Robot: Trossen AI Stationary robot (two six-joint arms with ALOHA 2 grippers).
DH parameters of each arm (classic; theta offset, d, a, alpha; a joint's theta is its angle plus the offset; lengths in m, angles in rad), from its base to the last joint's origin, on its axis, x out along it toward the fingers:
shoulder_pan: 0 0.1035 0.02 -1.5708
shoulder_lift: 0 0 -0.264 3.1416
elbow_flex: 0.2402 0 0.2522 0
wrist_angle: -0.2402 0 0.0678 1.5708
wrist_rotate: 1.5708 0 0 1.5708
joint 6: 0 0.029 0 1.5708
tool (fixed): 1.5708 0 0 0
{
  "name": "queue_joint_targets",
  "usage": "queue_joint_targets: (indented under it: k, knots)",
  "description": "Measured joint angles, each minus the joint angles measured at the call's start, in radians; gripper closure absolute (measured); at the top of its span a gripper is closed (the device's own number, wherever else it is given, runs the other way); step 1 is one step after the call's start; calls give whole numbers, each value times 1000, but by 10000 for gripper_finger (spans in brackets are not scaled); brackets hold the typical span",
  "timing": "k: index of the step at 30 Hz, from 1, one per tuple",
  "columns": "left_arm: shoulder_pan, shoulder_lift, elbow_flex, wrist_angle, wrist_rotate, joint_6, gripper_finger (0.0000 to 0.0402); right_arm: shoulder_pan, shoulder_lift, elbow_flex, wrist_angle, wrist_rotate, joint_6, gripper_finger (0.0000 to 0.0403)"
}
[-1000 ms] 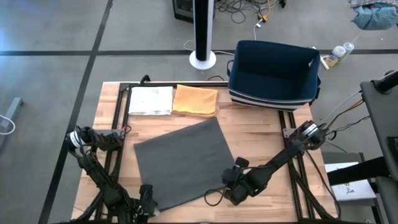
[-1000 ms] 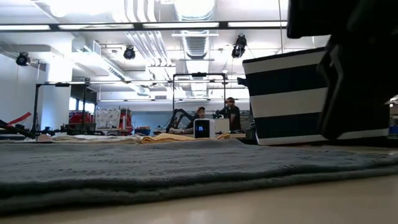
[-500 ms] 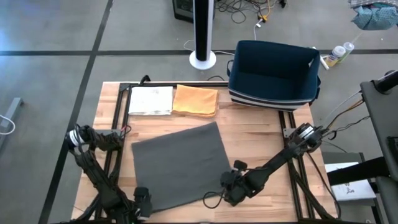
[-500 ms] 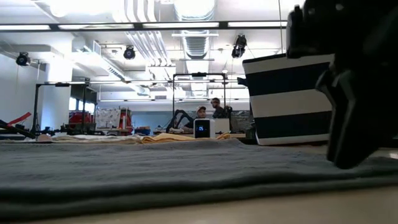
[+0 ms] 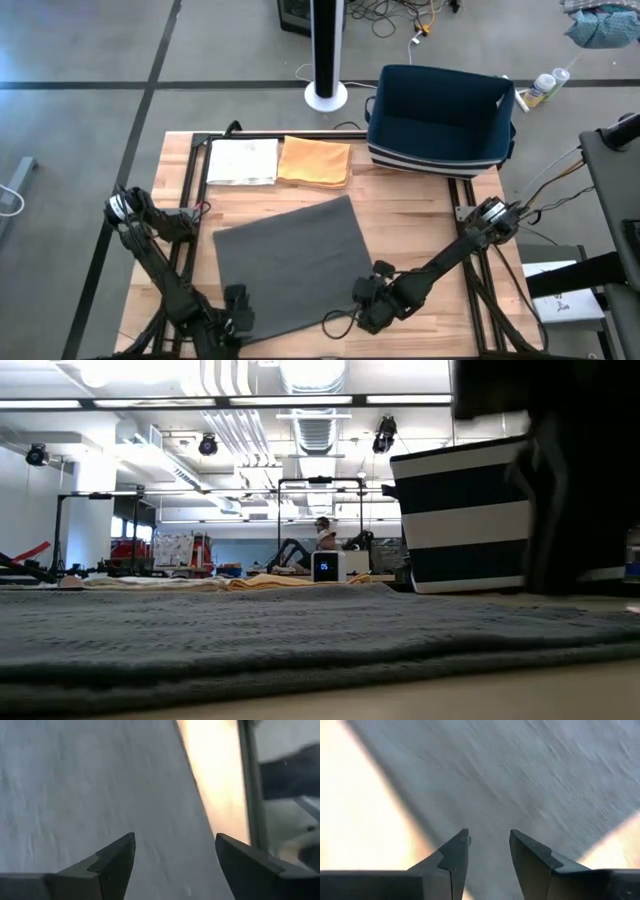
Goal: Fold towel
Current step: Fold the black towel
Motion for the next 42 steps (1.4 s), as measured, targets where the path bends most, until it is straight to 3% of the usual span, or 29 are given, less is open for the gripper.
queue_joint_targets:
  k: [4,9,13,18,23,28,32,37,39,42]
  knots:
    - [39,15,-82,161,-5,76,148,15,27,0,42,-1,9,261]
    - [50,28,-200,392,74,93,167,19,78,-8,-15,-41,31,271]
    - [48,27,-250,498,70,40,178,0,77,-8,-157,-26,1,280]
    - [62,32,-260,674,-14,104,182,-57,51,-18,-420,111,-81,289]
    - [124,11,-198,631,-75,235,183,-96,0,-17,-605,159,-83,296]
    - [237,-39,-154,496,-88,343,185,-54,-51,-17,-397,197,-19,302]
    - [333,-79,-175,401,-88,412,185,-3,-27,-36,44,298,-96,305]
    - [466,-92,-264,373,-86,491,185,8,99,-55,552,303,-235,299]
    - [522,-89,-308,382,-64,495,185,4,148,-41,625,293,-245,297]
    - [582,-88,-384,376,-19,467,183,5,189,-21,554,226,-208,294]
